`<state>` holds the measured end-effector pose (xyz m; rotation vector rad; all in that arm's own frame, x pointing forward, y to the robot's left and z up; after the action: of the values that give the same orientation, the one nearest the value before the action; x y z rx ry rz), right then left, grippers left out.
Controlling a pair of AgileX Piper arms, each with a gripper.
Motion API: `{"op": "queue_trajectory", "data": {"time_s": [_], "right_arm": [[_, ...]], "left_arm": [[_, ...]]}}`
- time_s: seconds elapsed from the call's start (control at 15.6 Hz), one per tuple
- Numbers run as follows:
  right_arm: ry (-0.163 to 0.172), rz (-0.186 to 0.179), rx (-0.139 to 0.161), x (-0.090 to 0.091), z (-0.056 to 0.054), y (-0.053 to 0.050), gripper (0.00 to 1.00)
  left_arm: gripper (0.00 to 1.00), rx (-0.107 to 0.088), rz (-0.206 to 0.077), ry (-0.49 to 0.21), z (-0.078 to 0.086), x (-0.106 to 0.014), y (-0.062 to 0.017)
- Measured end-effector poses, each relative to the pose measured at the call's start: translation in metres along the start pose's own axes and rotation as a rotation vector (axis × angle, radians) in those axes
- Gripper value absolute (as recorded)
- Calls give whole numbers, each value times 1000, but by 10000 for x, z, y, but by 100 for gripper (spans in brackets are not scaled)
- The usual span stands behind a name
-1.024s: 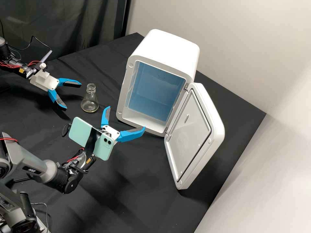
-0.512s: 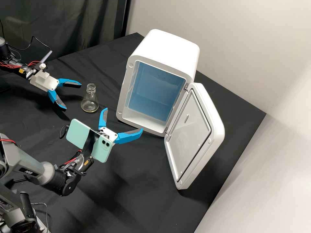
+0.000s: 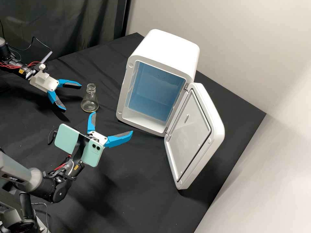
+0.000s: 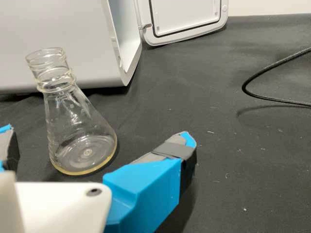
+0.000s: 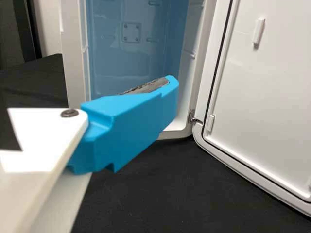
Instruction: Place the flask in the incubator
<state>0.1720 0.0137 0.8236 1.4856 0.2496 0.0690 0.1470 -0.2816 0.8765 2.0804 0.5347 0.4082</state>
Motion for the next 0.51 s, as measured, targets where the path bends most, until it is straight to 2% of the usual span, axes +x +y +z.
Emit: {"op": "queue_trajectory", "data": {"time_s": [0.13, 0.32, 0.45, 0.51], "right_arm": [[3, -6, 1, -29, -8, -2, 100], [-14, -9, 4, -99, 12, -9, 100], [-21, 7, 9, -163, 5, 39, 100], [-21, 32, 7, -193, -12, 78, 100]], "left_arm": [[100, 0, 0, 0, 0, 0, 0], [100, 0, 0, 0, 0, 0, 0], [100, 0, 0, 0, 0, 0, 0], [100, 0, 0, 0, 0, 0, 0]]}}
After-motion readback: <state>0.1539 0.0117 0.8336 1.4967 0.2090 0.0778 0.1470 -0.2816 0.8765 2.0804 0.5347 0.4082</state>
